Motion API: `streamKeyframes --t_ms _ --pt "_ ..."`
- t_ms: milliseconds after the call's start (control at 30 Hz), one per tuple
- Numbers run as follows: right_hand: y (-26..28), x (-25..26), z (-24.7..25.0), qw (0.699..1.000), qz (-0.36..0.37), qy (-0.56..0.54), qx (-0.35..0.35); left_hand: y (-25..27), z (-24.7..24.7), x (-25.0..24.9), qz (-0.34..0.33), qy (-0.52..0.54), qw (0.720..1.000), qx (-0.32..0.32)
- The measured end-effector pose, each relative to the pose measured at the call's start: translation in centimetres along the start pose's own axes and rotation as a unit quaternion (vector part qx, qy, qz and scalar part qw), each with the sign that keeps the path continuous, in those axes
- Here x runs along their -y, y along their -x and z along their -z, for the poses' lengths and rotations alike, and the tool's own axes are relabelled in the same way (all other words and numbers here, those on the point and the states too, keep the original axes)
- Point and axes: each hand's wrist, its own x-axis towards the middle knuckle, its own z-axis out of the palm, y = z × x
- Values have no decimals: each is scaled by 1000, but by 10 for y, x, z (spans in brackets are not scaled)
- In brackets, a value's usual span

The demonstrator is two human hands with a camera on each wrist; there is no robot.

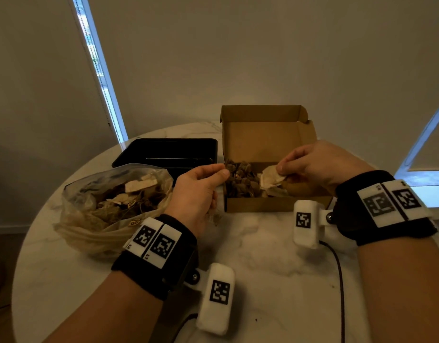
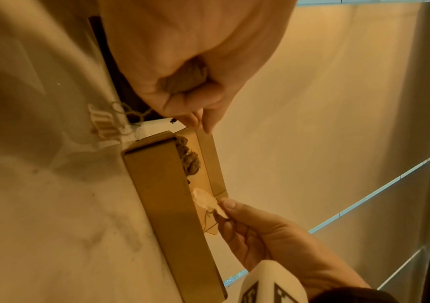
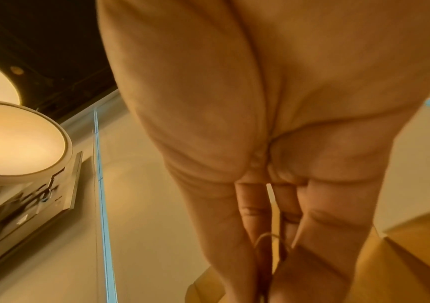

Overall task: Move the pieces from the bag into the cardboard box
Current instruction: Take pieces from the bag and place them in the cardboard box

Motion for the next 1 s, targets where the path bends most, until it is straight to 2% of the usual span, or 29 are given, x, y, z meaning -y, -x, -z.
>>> streamKeyframes --t_ms 267,367,500,600,700,767,867,933,1000 --pt "-3 -5 -4 992 -75 100 23 1 -1 0 29 -15 999 0" --pt "-1 -4 -4 985 -61 157 31 2 -3 0 37 -13 999 -2" --pt "4 4 -2 975 -9 223 -10 3 -4 -5 42 2 999 -20" --pt "3 4 -8 954 -33 295 44 3 -5 -10 67 34 997 -34" --pt "3 3 -12 936 -44 341 71 5 -6 -12 92 83 992 -16" --pt "8 7 -10 953 2 296 63 6 -7 -14 95 110 989 2" --pt "21 19 -12 973 125 185 55 8 -6 -17 102 154 983 17" --pt "29 29 -23 969 196 133 70 9 -6 -18 108 186 977 20" --pt "35 37 -35 960 237 118 88 10 -7 -20 111 217 969 29"
